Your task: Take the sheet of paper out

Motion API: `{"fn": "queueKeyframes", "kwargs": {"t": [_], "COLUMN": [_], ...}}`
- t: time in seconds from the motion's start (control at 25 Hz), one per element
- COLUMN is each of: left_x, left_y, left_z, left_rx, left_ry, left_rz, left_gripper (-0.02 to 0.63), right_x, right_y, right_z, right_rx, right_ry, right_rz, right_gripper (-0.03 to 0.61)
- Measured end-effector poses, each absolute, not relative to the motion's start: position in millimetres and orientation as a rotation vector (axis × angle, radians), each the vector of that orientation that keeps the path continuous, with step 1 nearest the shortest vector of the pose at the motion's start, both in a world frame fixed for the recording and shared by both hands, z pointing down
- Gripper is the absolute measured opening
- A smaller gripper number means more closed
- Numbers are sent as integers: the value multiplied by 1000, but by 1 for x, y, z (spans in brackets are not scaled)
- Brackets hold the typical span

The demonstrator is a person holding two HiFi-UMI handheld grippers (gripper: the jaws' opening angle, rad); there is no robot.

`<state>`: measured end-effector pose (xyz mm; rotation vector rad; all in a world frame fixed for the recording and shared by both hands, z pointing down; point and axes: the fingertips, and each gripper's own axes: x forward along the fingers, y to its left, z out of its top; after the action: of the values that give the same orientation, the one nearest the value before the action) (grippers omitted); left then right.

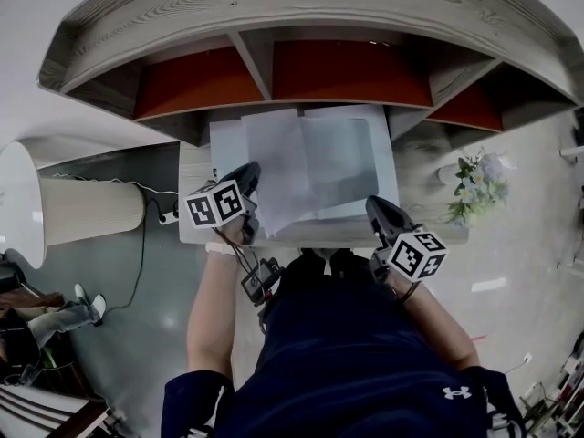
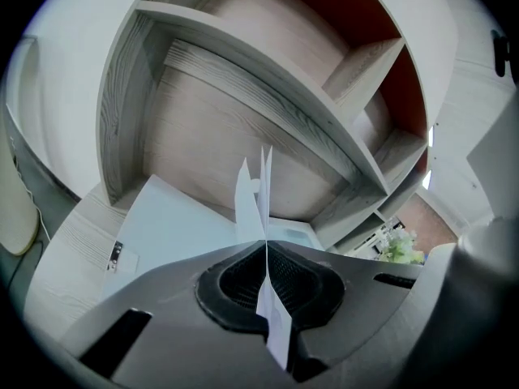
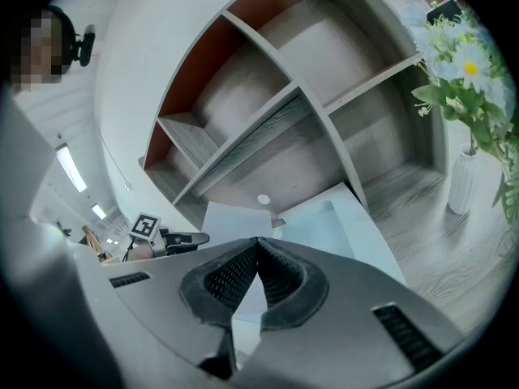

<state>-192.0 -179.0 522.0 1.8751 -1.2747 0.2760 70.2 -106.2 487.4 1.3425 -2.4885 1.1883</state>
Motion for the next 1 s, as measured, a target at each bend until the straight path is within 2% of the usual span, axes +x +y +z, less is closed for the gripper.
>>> {"fn": "queueKeyframes", "kwargs": {"t": [1.0], "left_x": [-147], "left_y": [-155], "left_z": [446], "left_rx": [2212], "left_ry": [-1268], "left_rz": [715], "left_gripper": [14], "right_x": [67], "right_y": [-103], "right_z": [478], "right_rx": [1342], "right_ry": [-2508], "right_rz": [1169], "right_gripper": [5]}}
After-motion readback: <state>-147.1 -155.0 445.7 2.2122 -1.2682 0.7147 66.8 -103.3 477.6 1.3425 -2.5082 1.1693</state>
